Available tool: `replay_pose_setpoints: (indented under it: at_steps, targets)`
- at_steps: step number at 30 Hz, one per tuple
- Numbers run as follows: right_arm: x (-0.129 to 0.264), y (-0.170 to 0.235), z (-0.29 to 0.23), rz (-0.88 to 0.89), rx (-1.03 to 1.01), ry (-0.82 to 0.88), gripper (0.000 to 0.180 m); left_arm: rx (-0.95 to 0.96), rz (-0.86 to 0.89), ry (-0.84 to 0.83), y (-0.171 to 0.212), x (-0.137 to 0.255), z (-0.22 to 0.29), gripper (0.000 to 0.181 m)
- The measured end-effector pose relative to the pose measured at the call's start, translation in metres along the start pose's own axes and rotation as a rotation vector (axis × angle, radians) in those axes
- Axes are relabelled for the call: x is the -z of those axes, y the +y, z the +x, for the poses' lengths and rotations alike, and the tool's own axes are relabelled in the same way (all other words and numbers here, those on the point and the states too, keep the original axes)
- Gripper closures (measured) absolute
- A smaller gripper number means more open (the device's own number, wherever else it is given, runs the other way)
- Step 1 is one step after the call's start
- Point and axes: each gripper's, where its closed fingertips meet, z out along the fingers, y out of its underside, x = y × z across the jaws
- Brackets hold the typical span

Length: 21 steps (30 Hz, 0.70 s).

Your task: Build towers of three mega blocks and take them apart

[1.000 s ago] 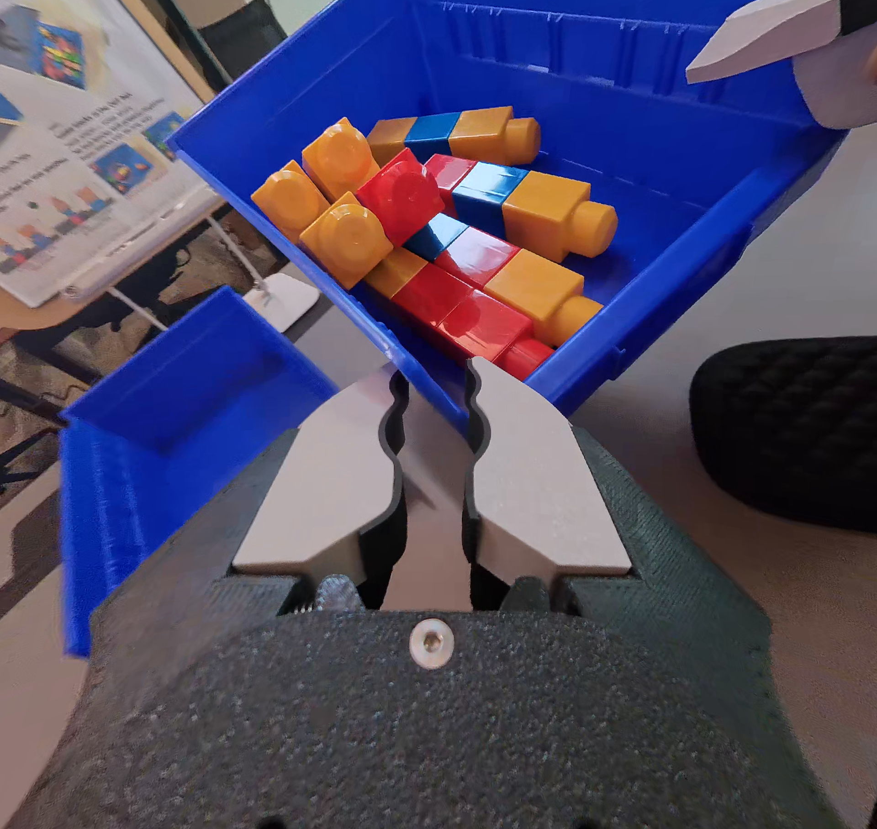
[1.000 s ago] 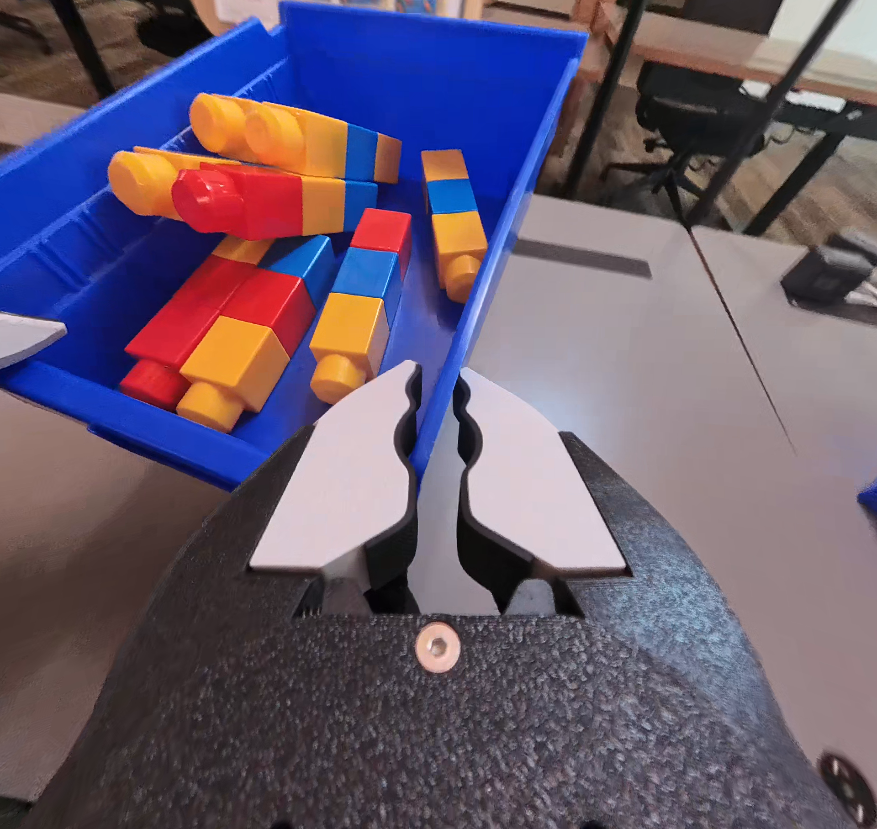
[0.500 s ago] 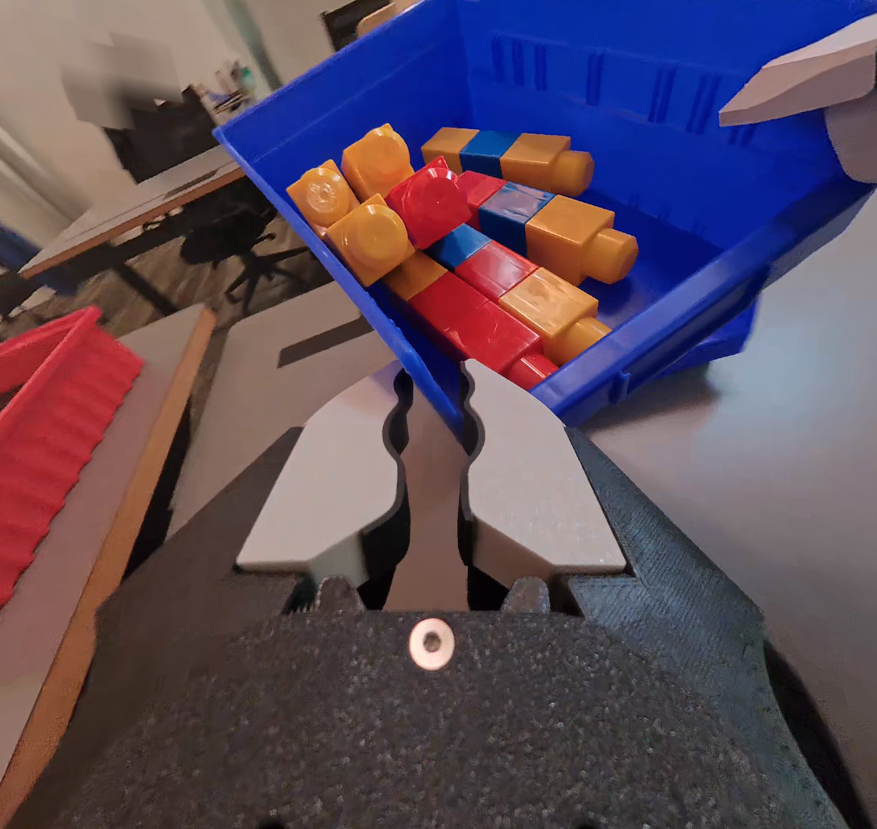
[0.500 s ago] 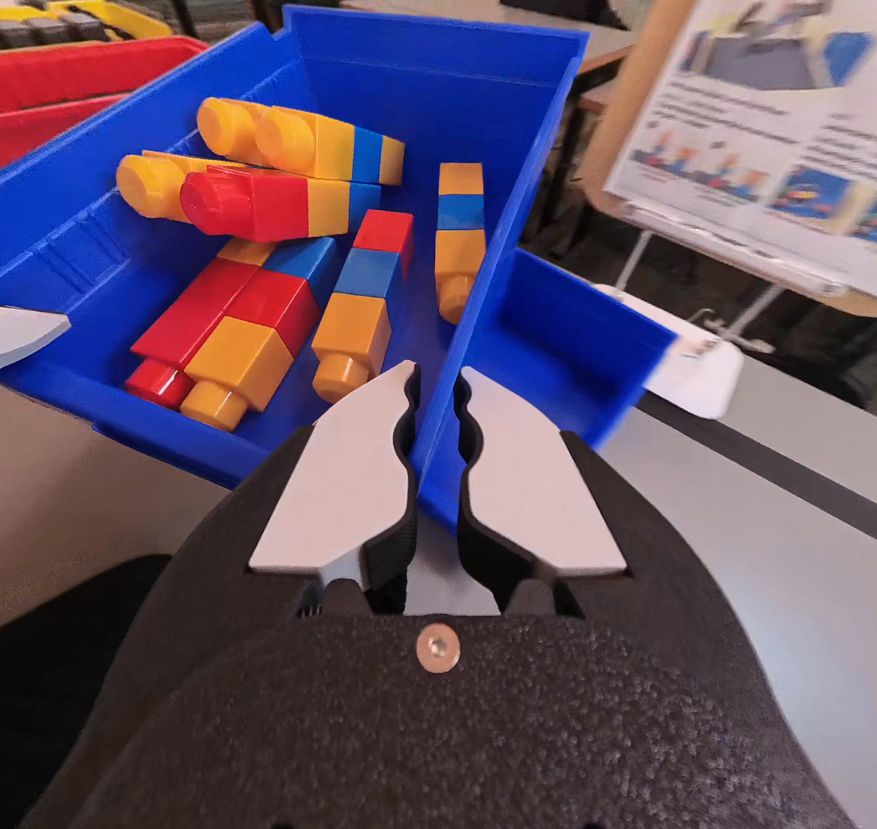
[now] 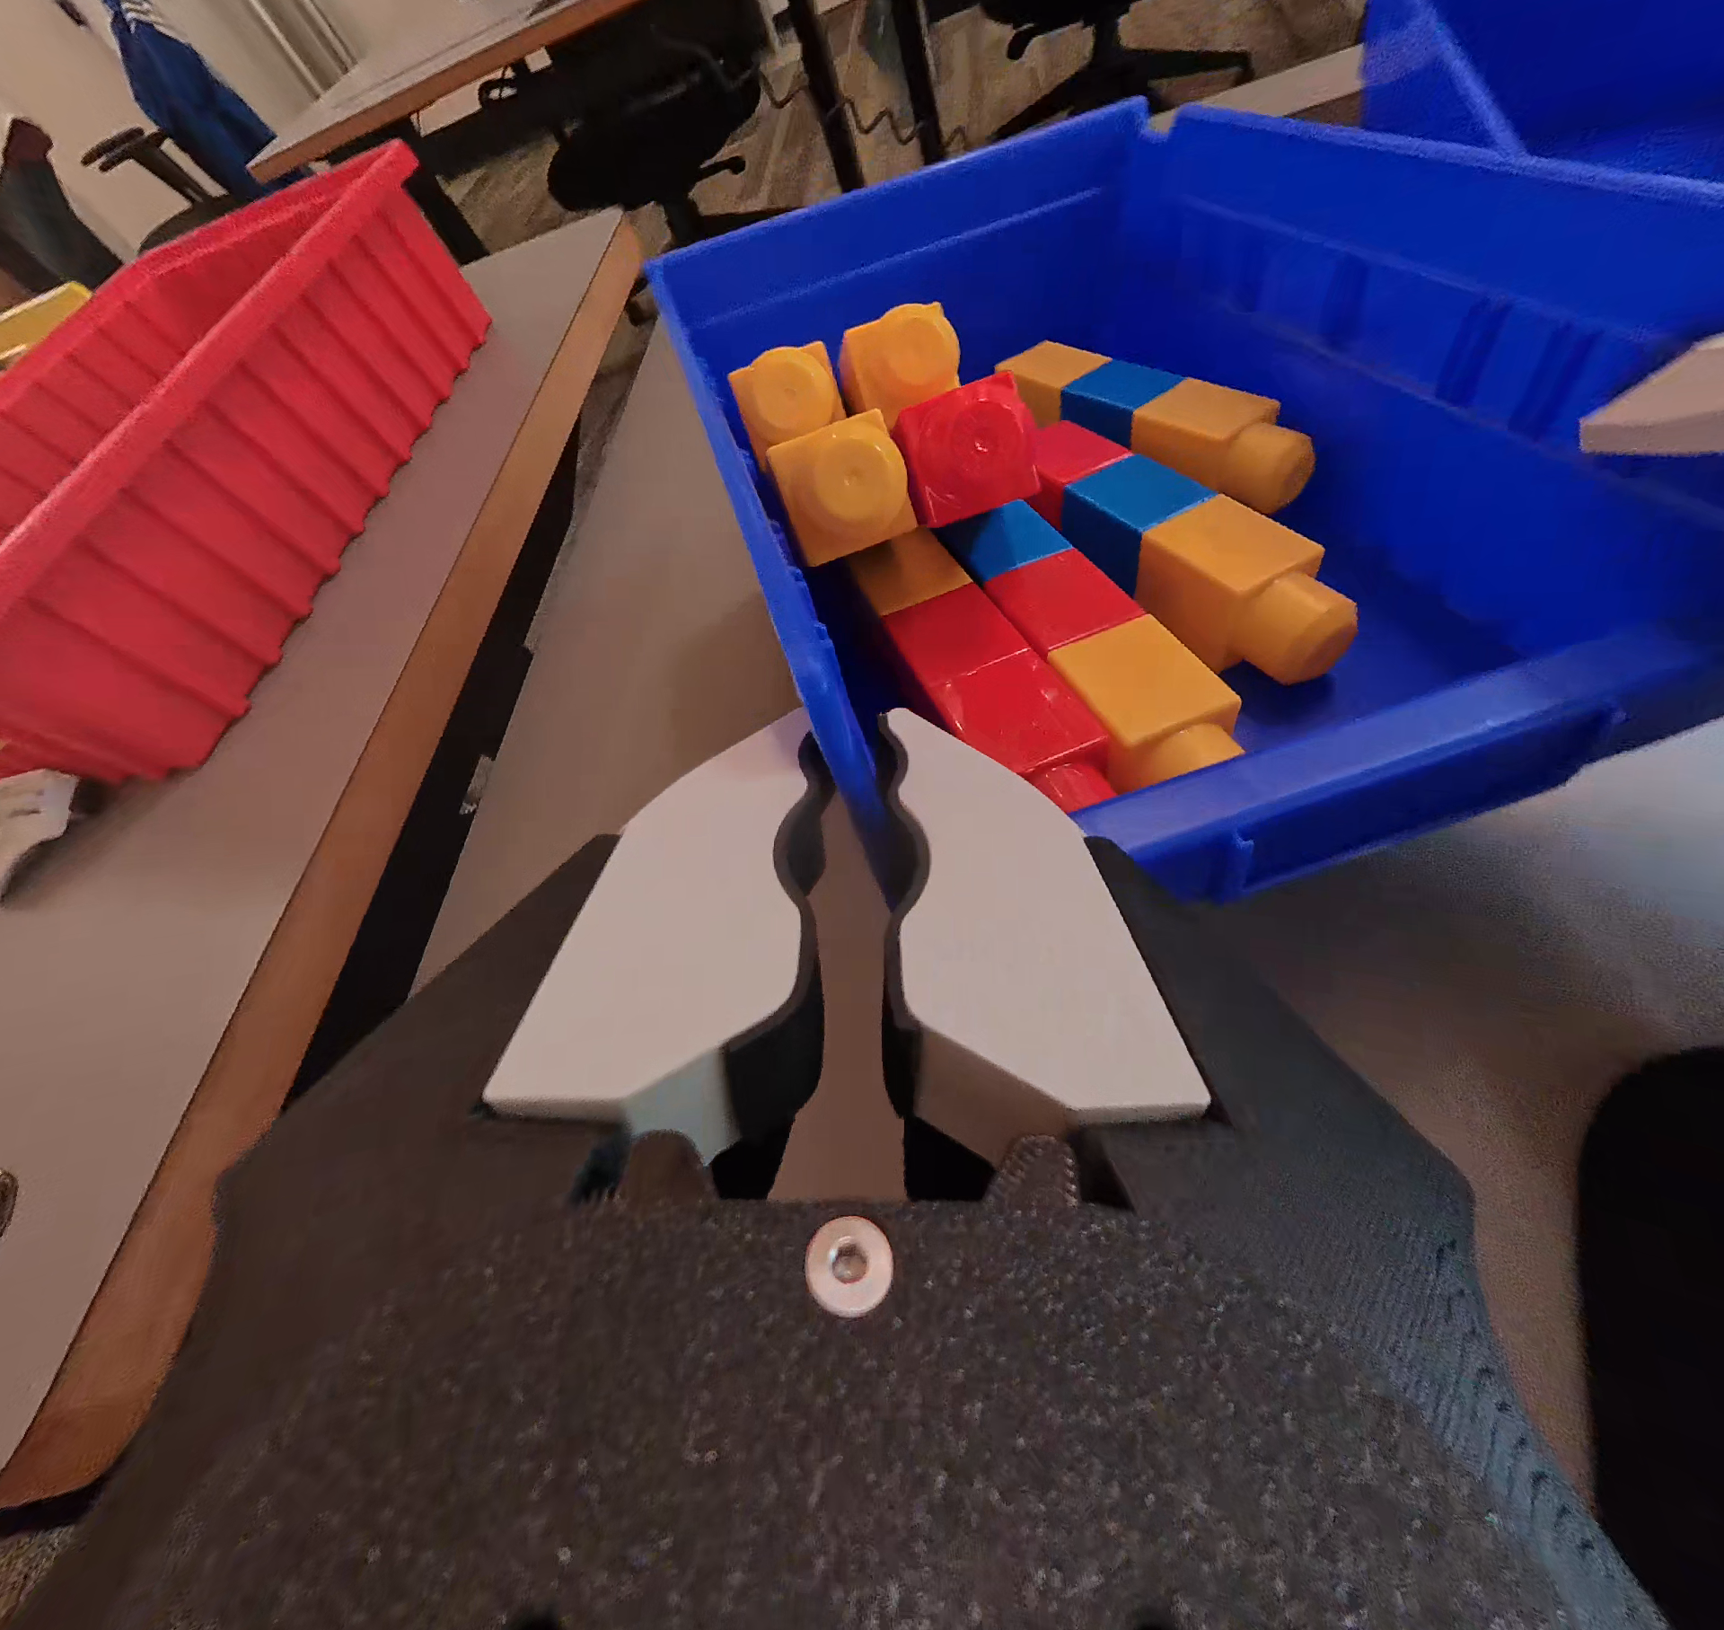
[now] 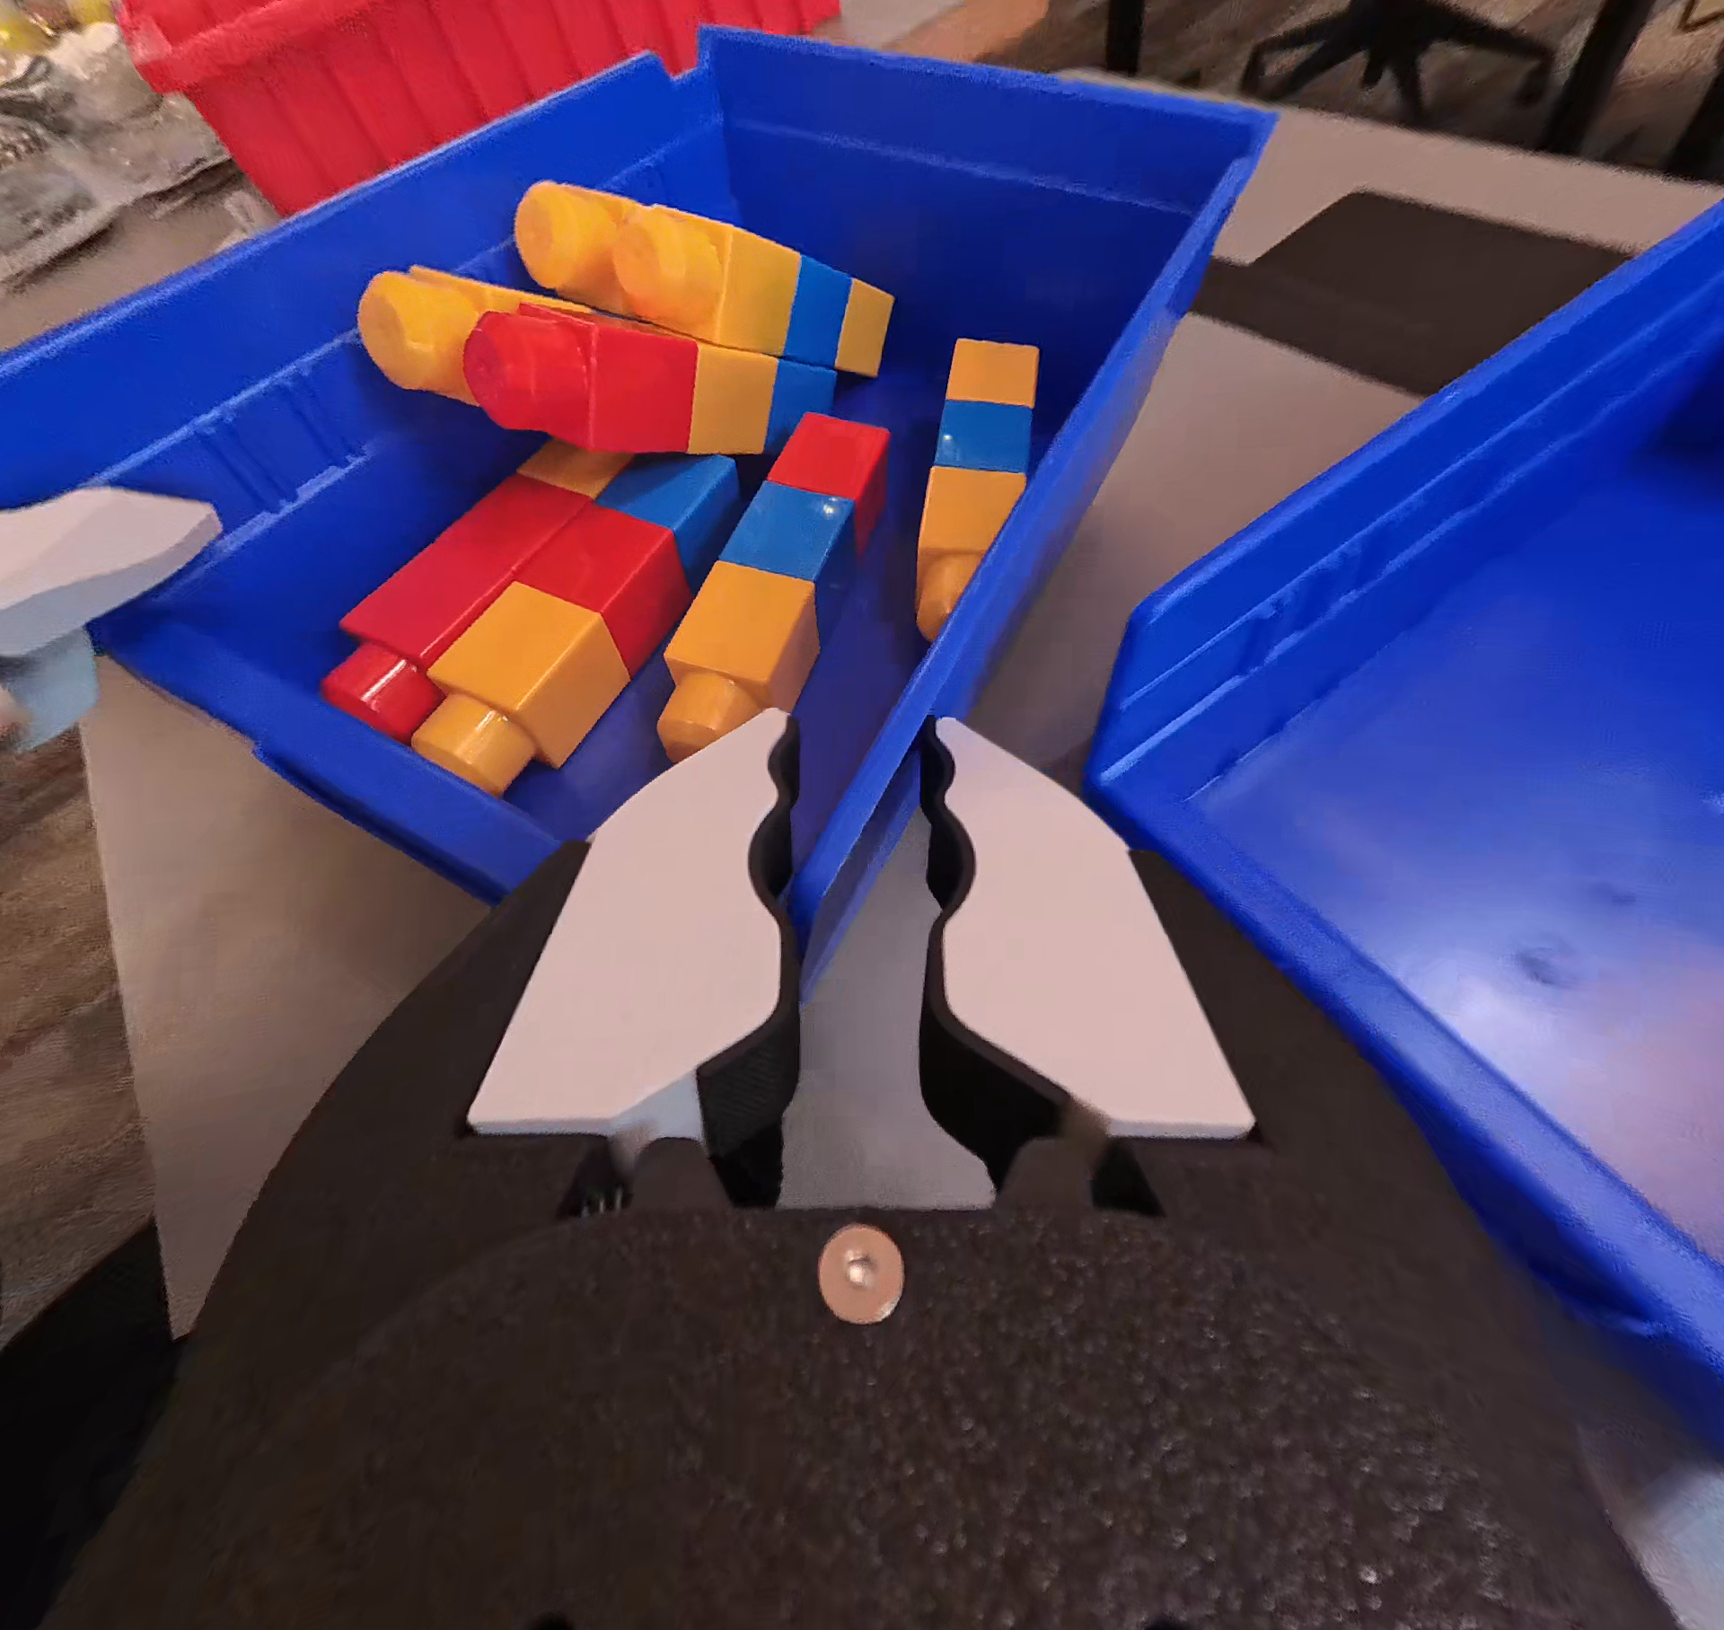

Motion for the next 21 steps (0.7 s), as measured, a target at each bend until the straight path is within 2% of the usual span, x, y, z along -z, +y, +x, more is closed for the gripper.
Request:
replay_pose_setpoints:
  at_steps: [2, 4, 8, 10, 13, 16, 17, 18, 19, 20, 21]
  targets:
    - [-0.012, 0.016, -0.002, -0.024, -0.003, -0.027, 0.150, 0.019, -0.033, -0.019, 0.015, -0.017, -0.004, 0.174]
    - [-0.013, 0.029, -0.002, -0.072, 0.080, -0.027, 0.154, 0.036, -0.043, -0.061, 0.029, -0.034, -0.009, 0.174]
    - [0.029, 0.032, 0.019, -0.078, 0.236, 0.105, 0.133, 0.107, -0.061, -0.065, 0.046, -0.057, -0.007, 0.174]
    - [0.063, 0.025, 0.051, -0.027, 0.262, 0.238, 0.119, 0.118, -0.061, -0.073, 0.048, -0.061, -0.005, 0.173]
    - [0.109, 0.025, 0.121, 0.004, 0.183, 0.434, 0.099, 0.100, -0.060, -0.082, 0.047, -0.064, 0.002, 0.173]
    - [0.117, 0.040, 0.176, -0.065, 0.088, 0.514, 0.091, 0.027, -0.089, -0.064, 0.048, -0.068, 0.018, 0.170]
    - [0.111, 0.046, 0.192, -0.110, 0.072, 0.523, 0.094, -0.001, -0.091, -0.057, 0.046, -0.069, 0.025, 0.169]
    - [0.106, 0.054, 0.207, -0.166, 0.058, 0.532, 0.107, -0.035, -0.105, -0.073, 0.046, -0.070, 0.029, 0.165]
    - [0.102, 0.061, 0.222, -0.216, 0.051, 0.529, 0.137, -0.071, -0.105, -0.069, 0.044, -0.070, 0.033, 0.167]
    - [0.101, 0.065, 0.230, -0.239, 0.020, 0.498, 0.155, -0.078, -0.099, -0.043, 0.041, -0.070, 0.040, 0.166]
    - [0.106, 0.066, 0.243, -0.251, -0.017, 0.506, 0.163, -0.071, -0.095, -0.021, 0.039, -0.070, 0.046, 0.166]
